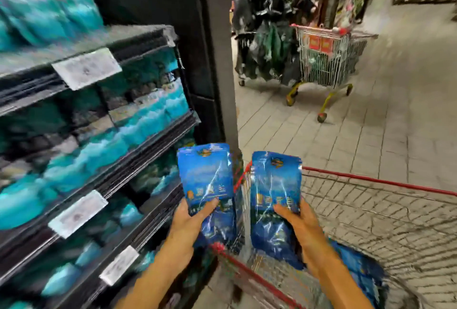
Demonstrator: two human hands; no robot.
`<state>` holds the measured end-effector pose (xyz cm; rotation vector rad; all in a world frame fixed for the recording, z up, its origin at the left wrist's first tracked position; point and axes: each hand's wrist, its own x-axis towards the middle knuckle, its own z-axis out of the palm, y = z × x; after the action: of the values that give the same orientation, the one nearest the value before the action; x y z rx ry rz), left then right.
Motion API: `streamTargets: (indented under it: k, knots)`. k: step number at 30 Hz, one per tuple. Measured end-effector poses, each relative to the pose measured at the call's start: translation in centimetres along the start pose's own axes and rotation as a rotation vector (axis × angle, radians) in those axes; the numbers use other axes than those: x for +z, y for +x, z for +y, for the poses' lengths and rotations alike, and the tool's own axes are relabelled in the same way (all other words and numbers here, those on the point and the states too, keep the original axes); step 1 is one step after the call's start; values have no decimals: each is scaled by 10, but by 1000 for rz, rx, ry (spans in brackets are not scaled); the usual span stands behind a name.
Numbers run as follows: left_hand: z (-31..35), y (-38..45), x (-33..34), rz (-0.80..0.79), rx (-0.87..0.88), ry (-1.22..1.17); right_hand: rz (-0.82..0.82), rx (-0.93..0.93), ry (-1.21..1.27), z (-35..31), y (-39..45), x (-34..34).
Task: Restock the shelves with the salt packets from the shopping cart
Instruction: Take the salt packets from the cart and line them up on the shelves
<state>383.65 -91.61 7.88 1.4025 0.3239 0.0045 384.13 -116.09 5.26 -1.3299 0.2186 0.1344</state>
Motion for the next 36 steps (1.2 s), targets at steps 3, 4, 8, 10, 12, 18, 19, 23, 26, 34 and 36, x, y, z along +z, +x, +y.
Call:
streamTargets:
  k: [3,4,8,10,12,18,19,23,26,34,36]
  knots:
    - [35,-17,-36,119,110,1,-145,-81,-34,-21,6,41]
    - [46,-22,-46,149,133,0,-192,-113,-54,-29,9,54]
    - [82,-47,-88,276,224,-3,-349,-254,-109,-55,16,108]
    - [99,-62,-103,306,261,-14,-431,-293,-114,-67,16,134]
    - [115,-80,-120,380,317,-30,-552,-324,-107,-80,11,163]
    - [160,-143,-160,588,450,-11,-830,-362,-61,-114,-16,247]
    - [167,-153,-167,632,482,-13,-876,-358,-47,-119,-21,261]
    - [204,-188,-188,779,635,-15,-1030,-334,53,-147,-42,313]
    - [248,-207,-205,804,744,-19,-1116,-373,102,-180,-57,354]
    - [338,-210,-261,808,741,17,-1150,-352,221,-247,-74,461]
    - [346,-191,-267,774,710,54,-1132,-355,192,-254,-69,482]
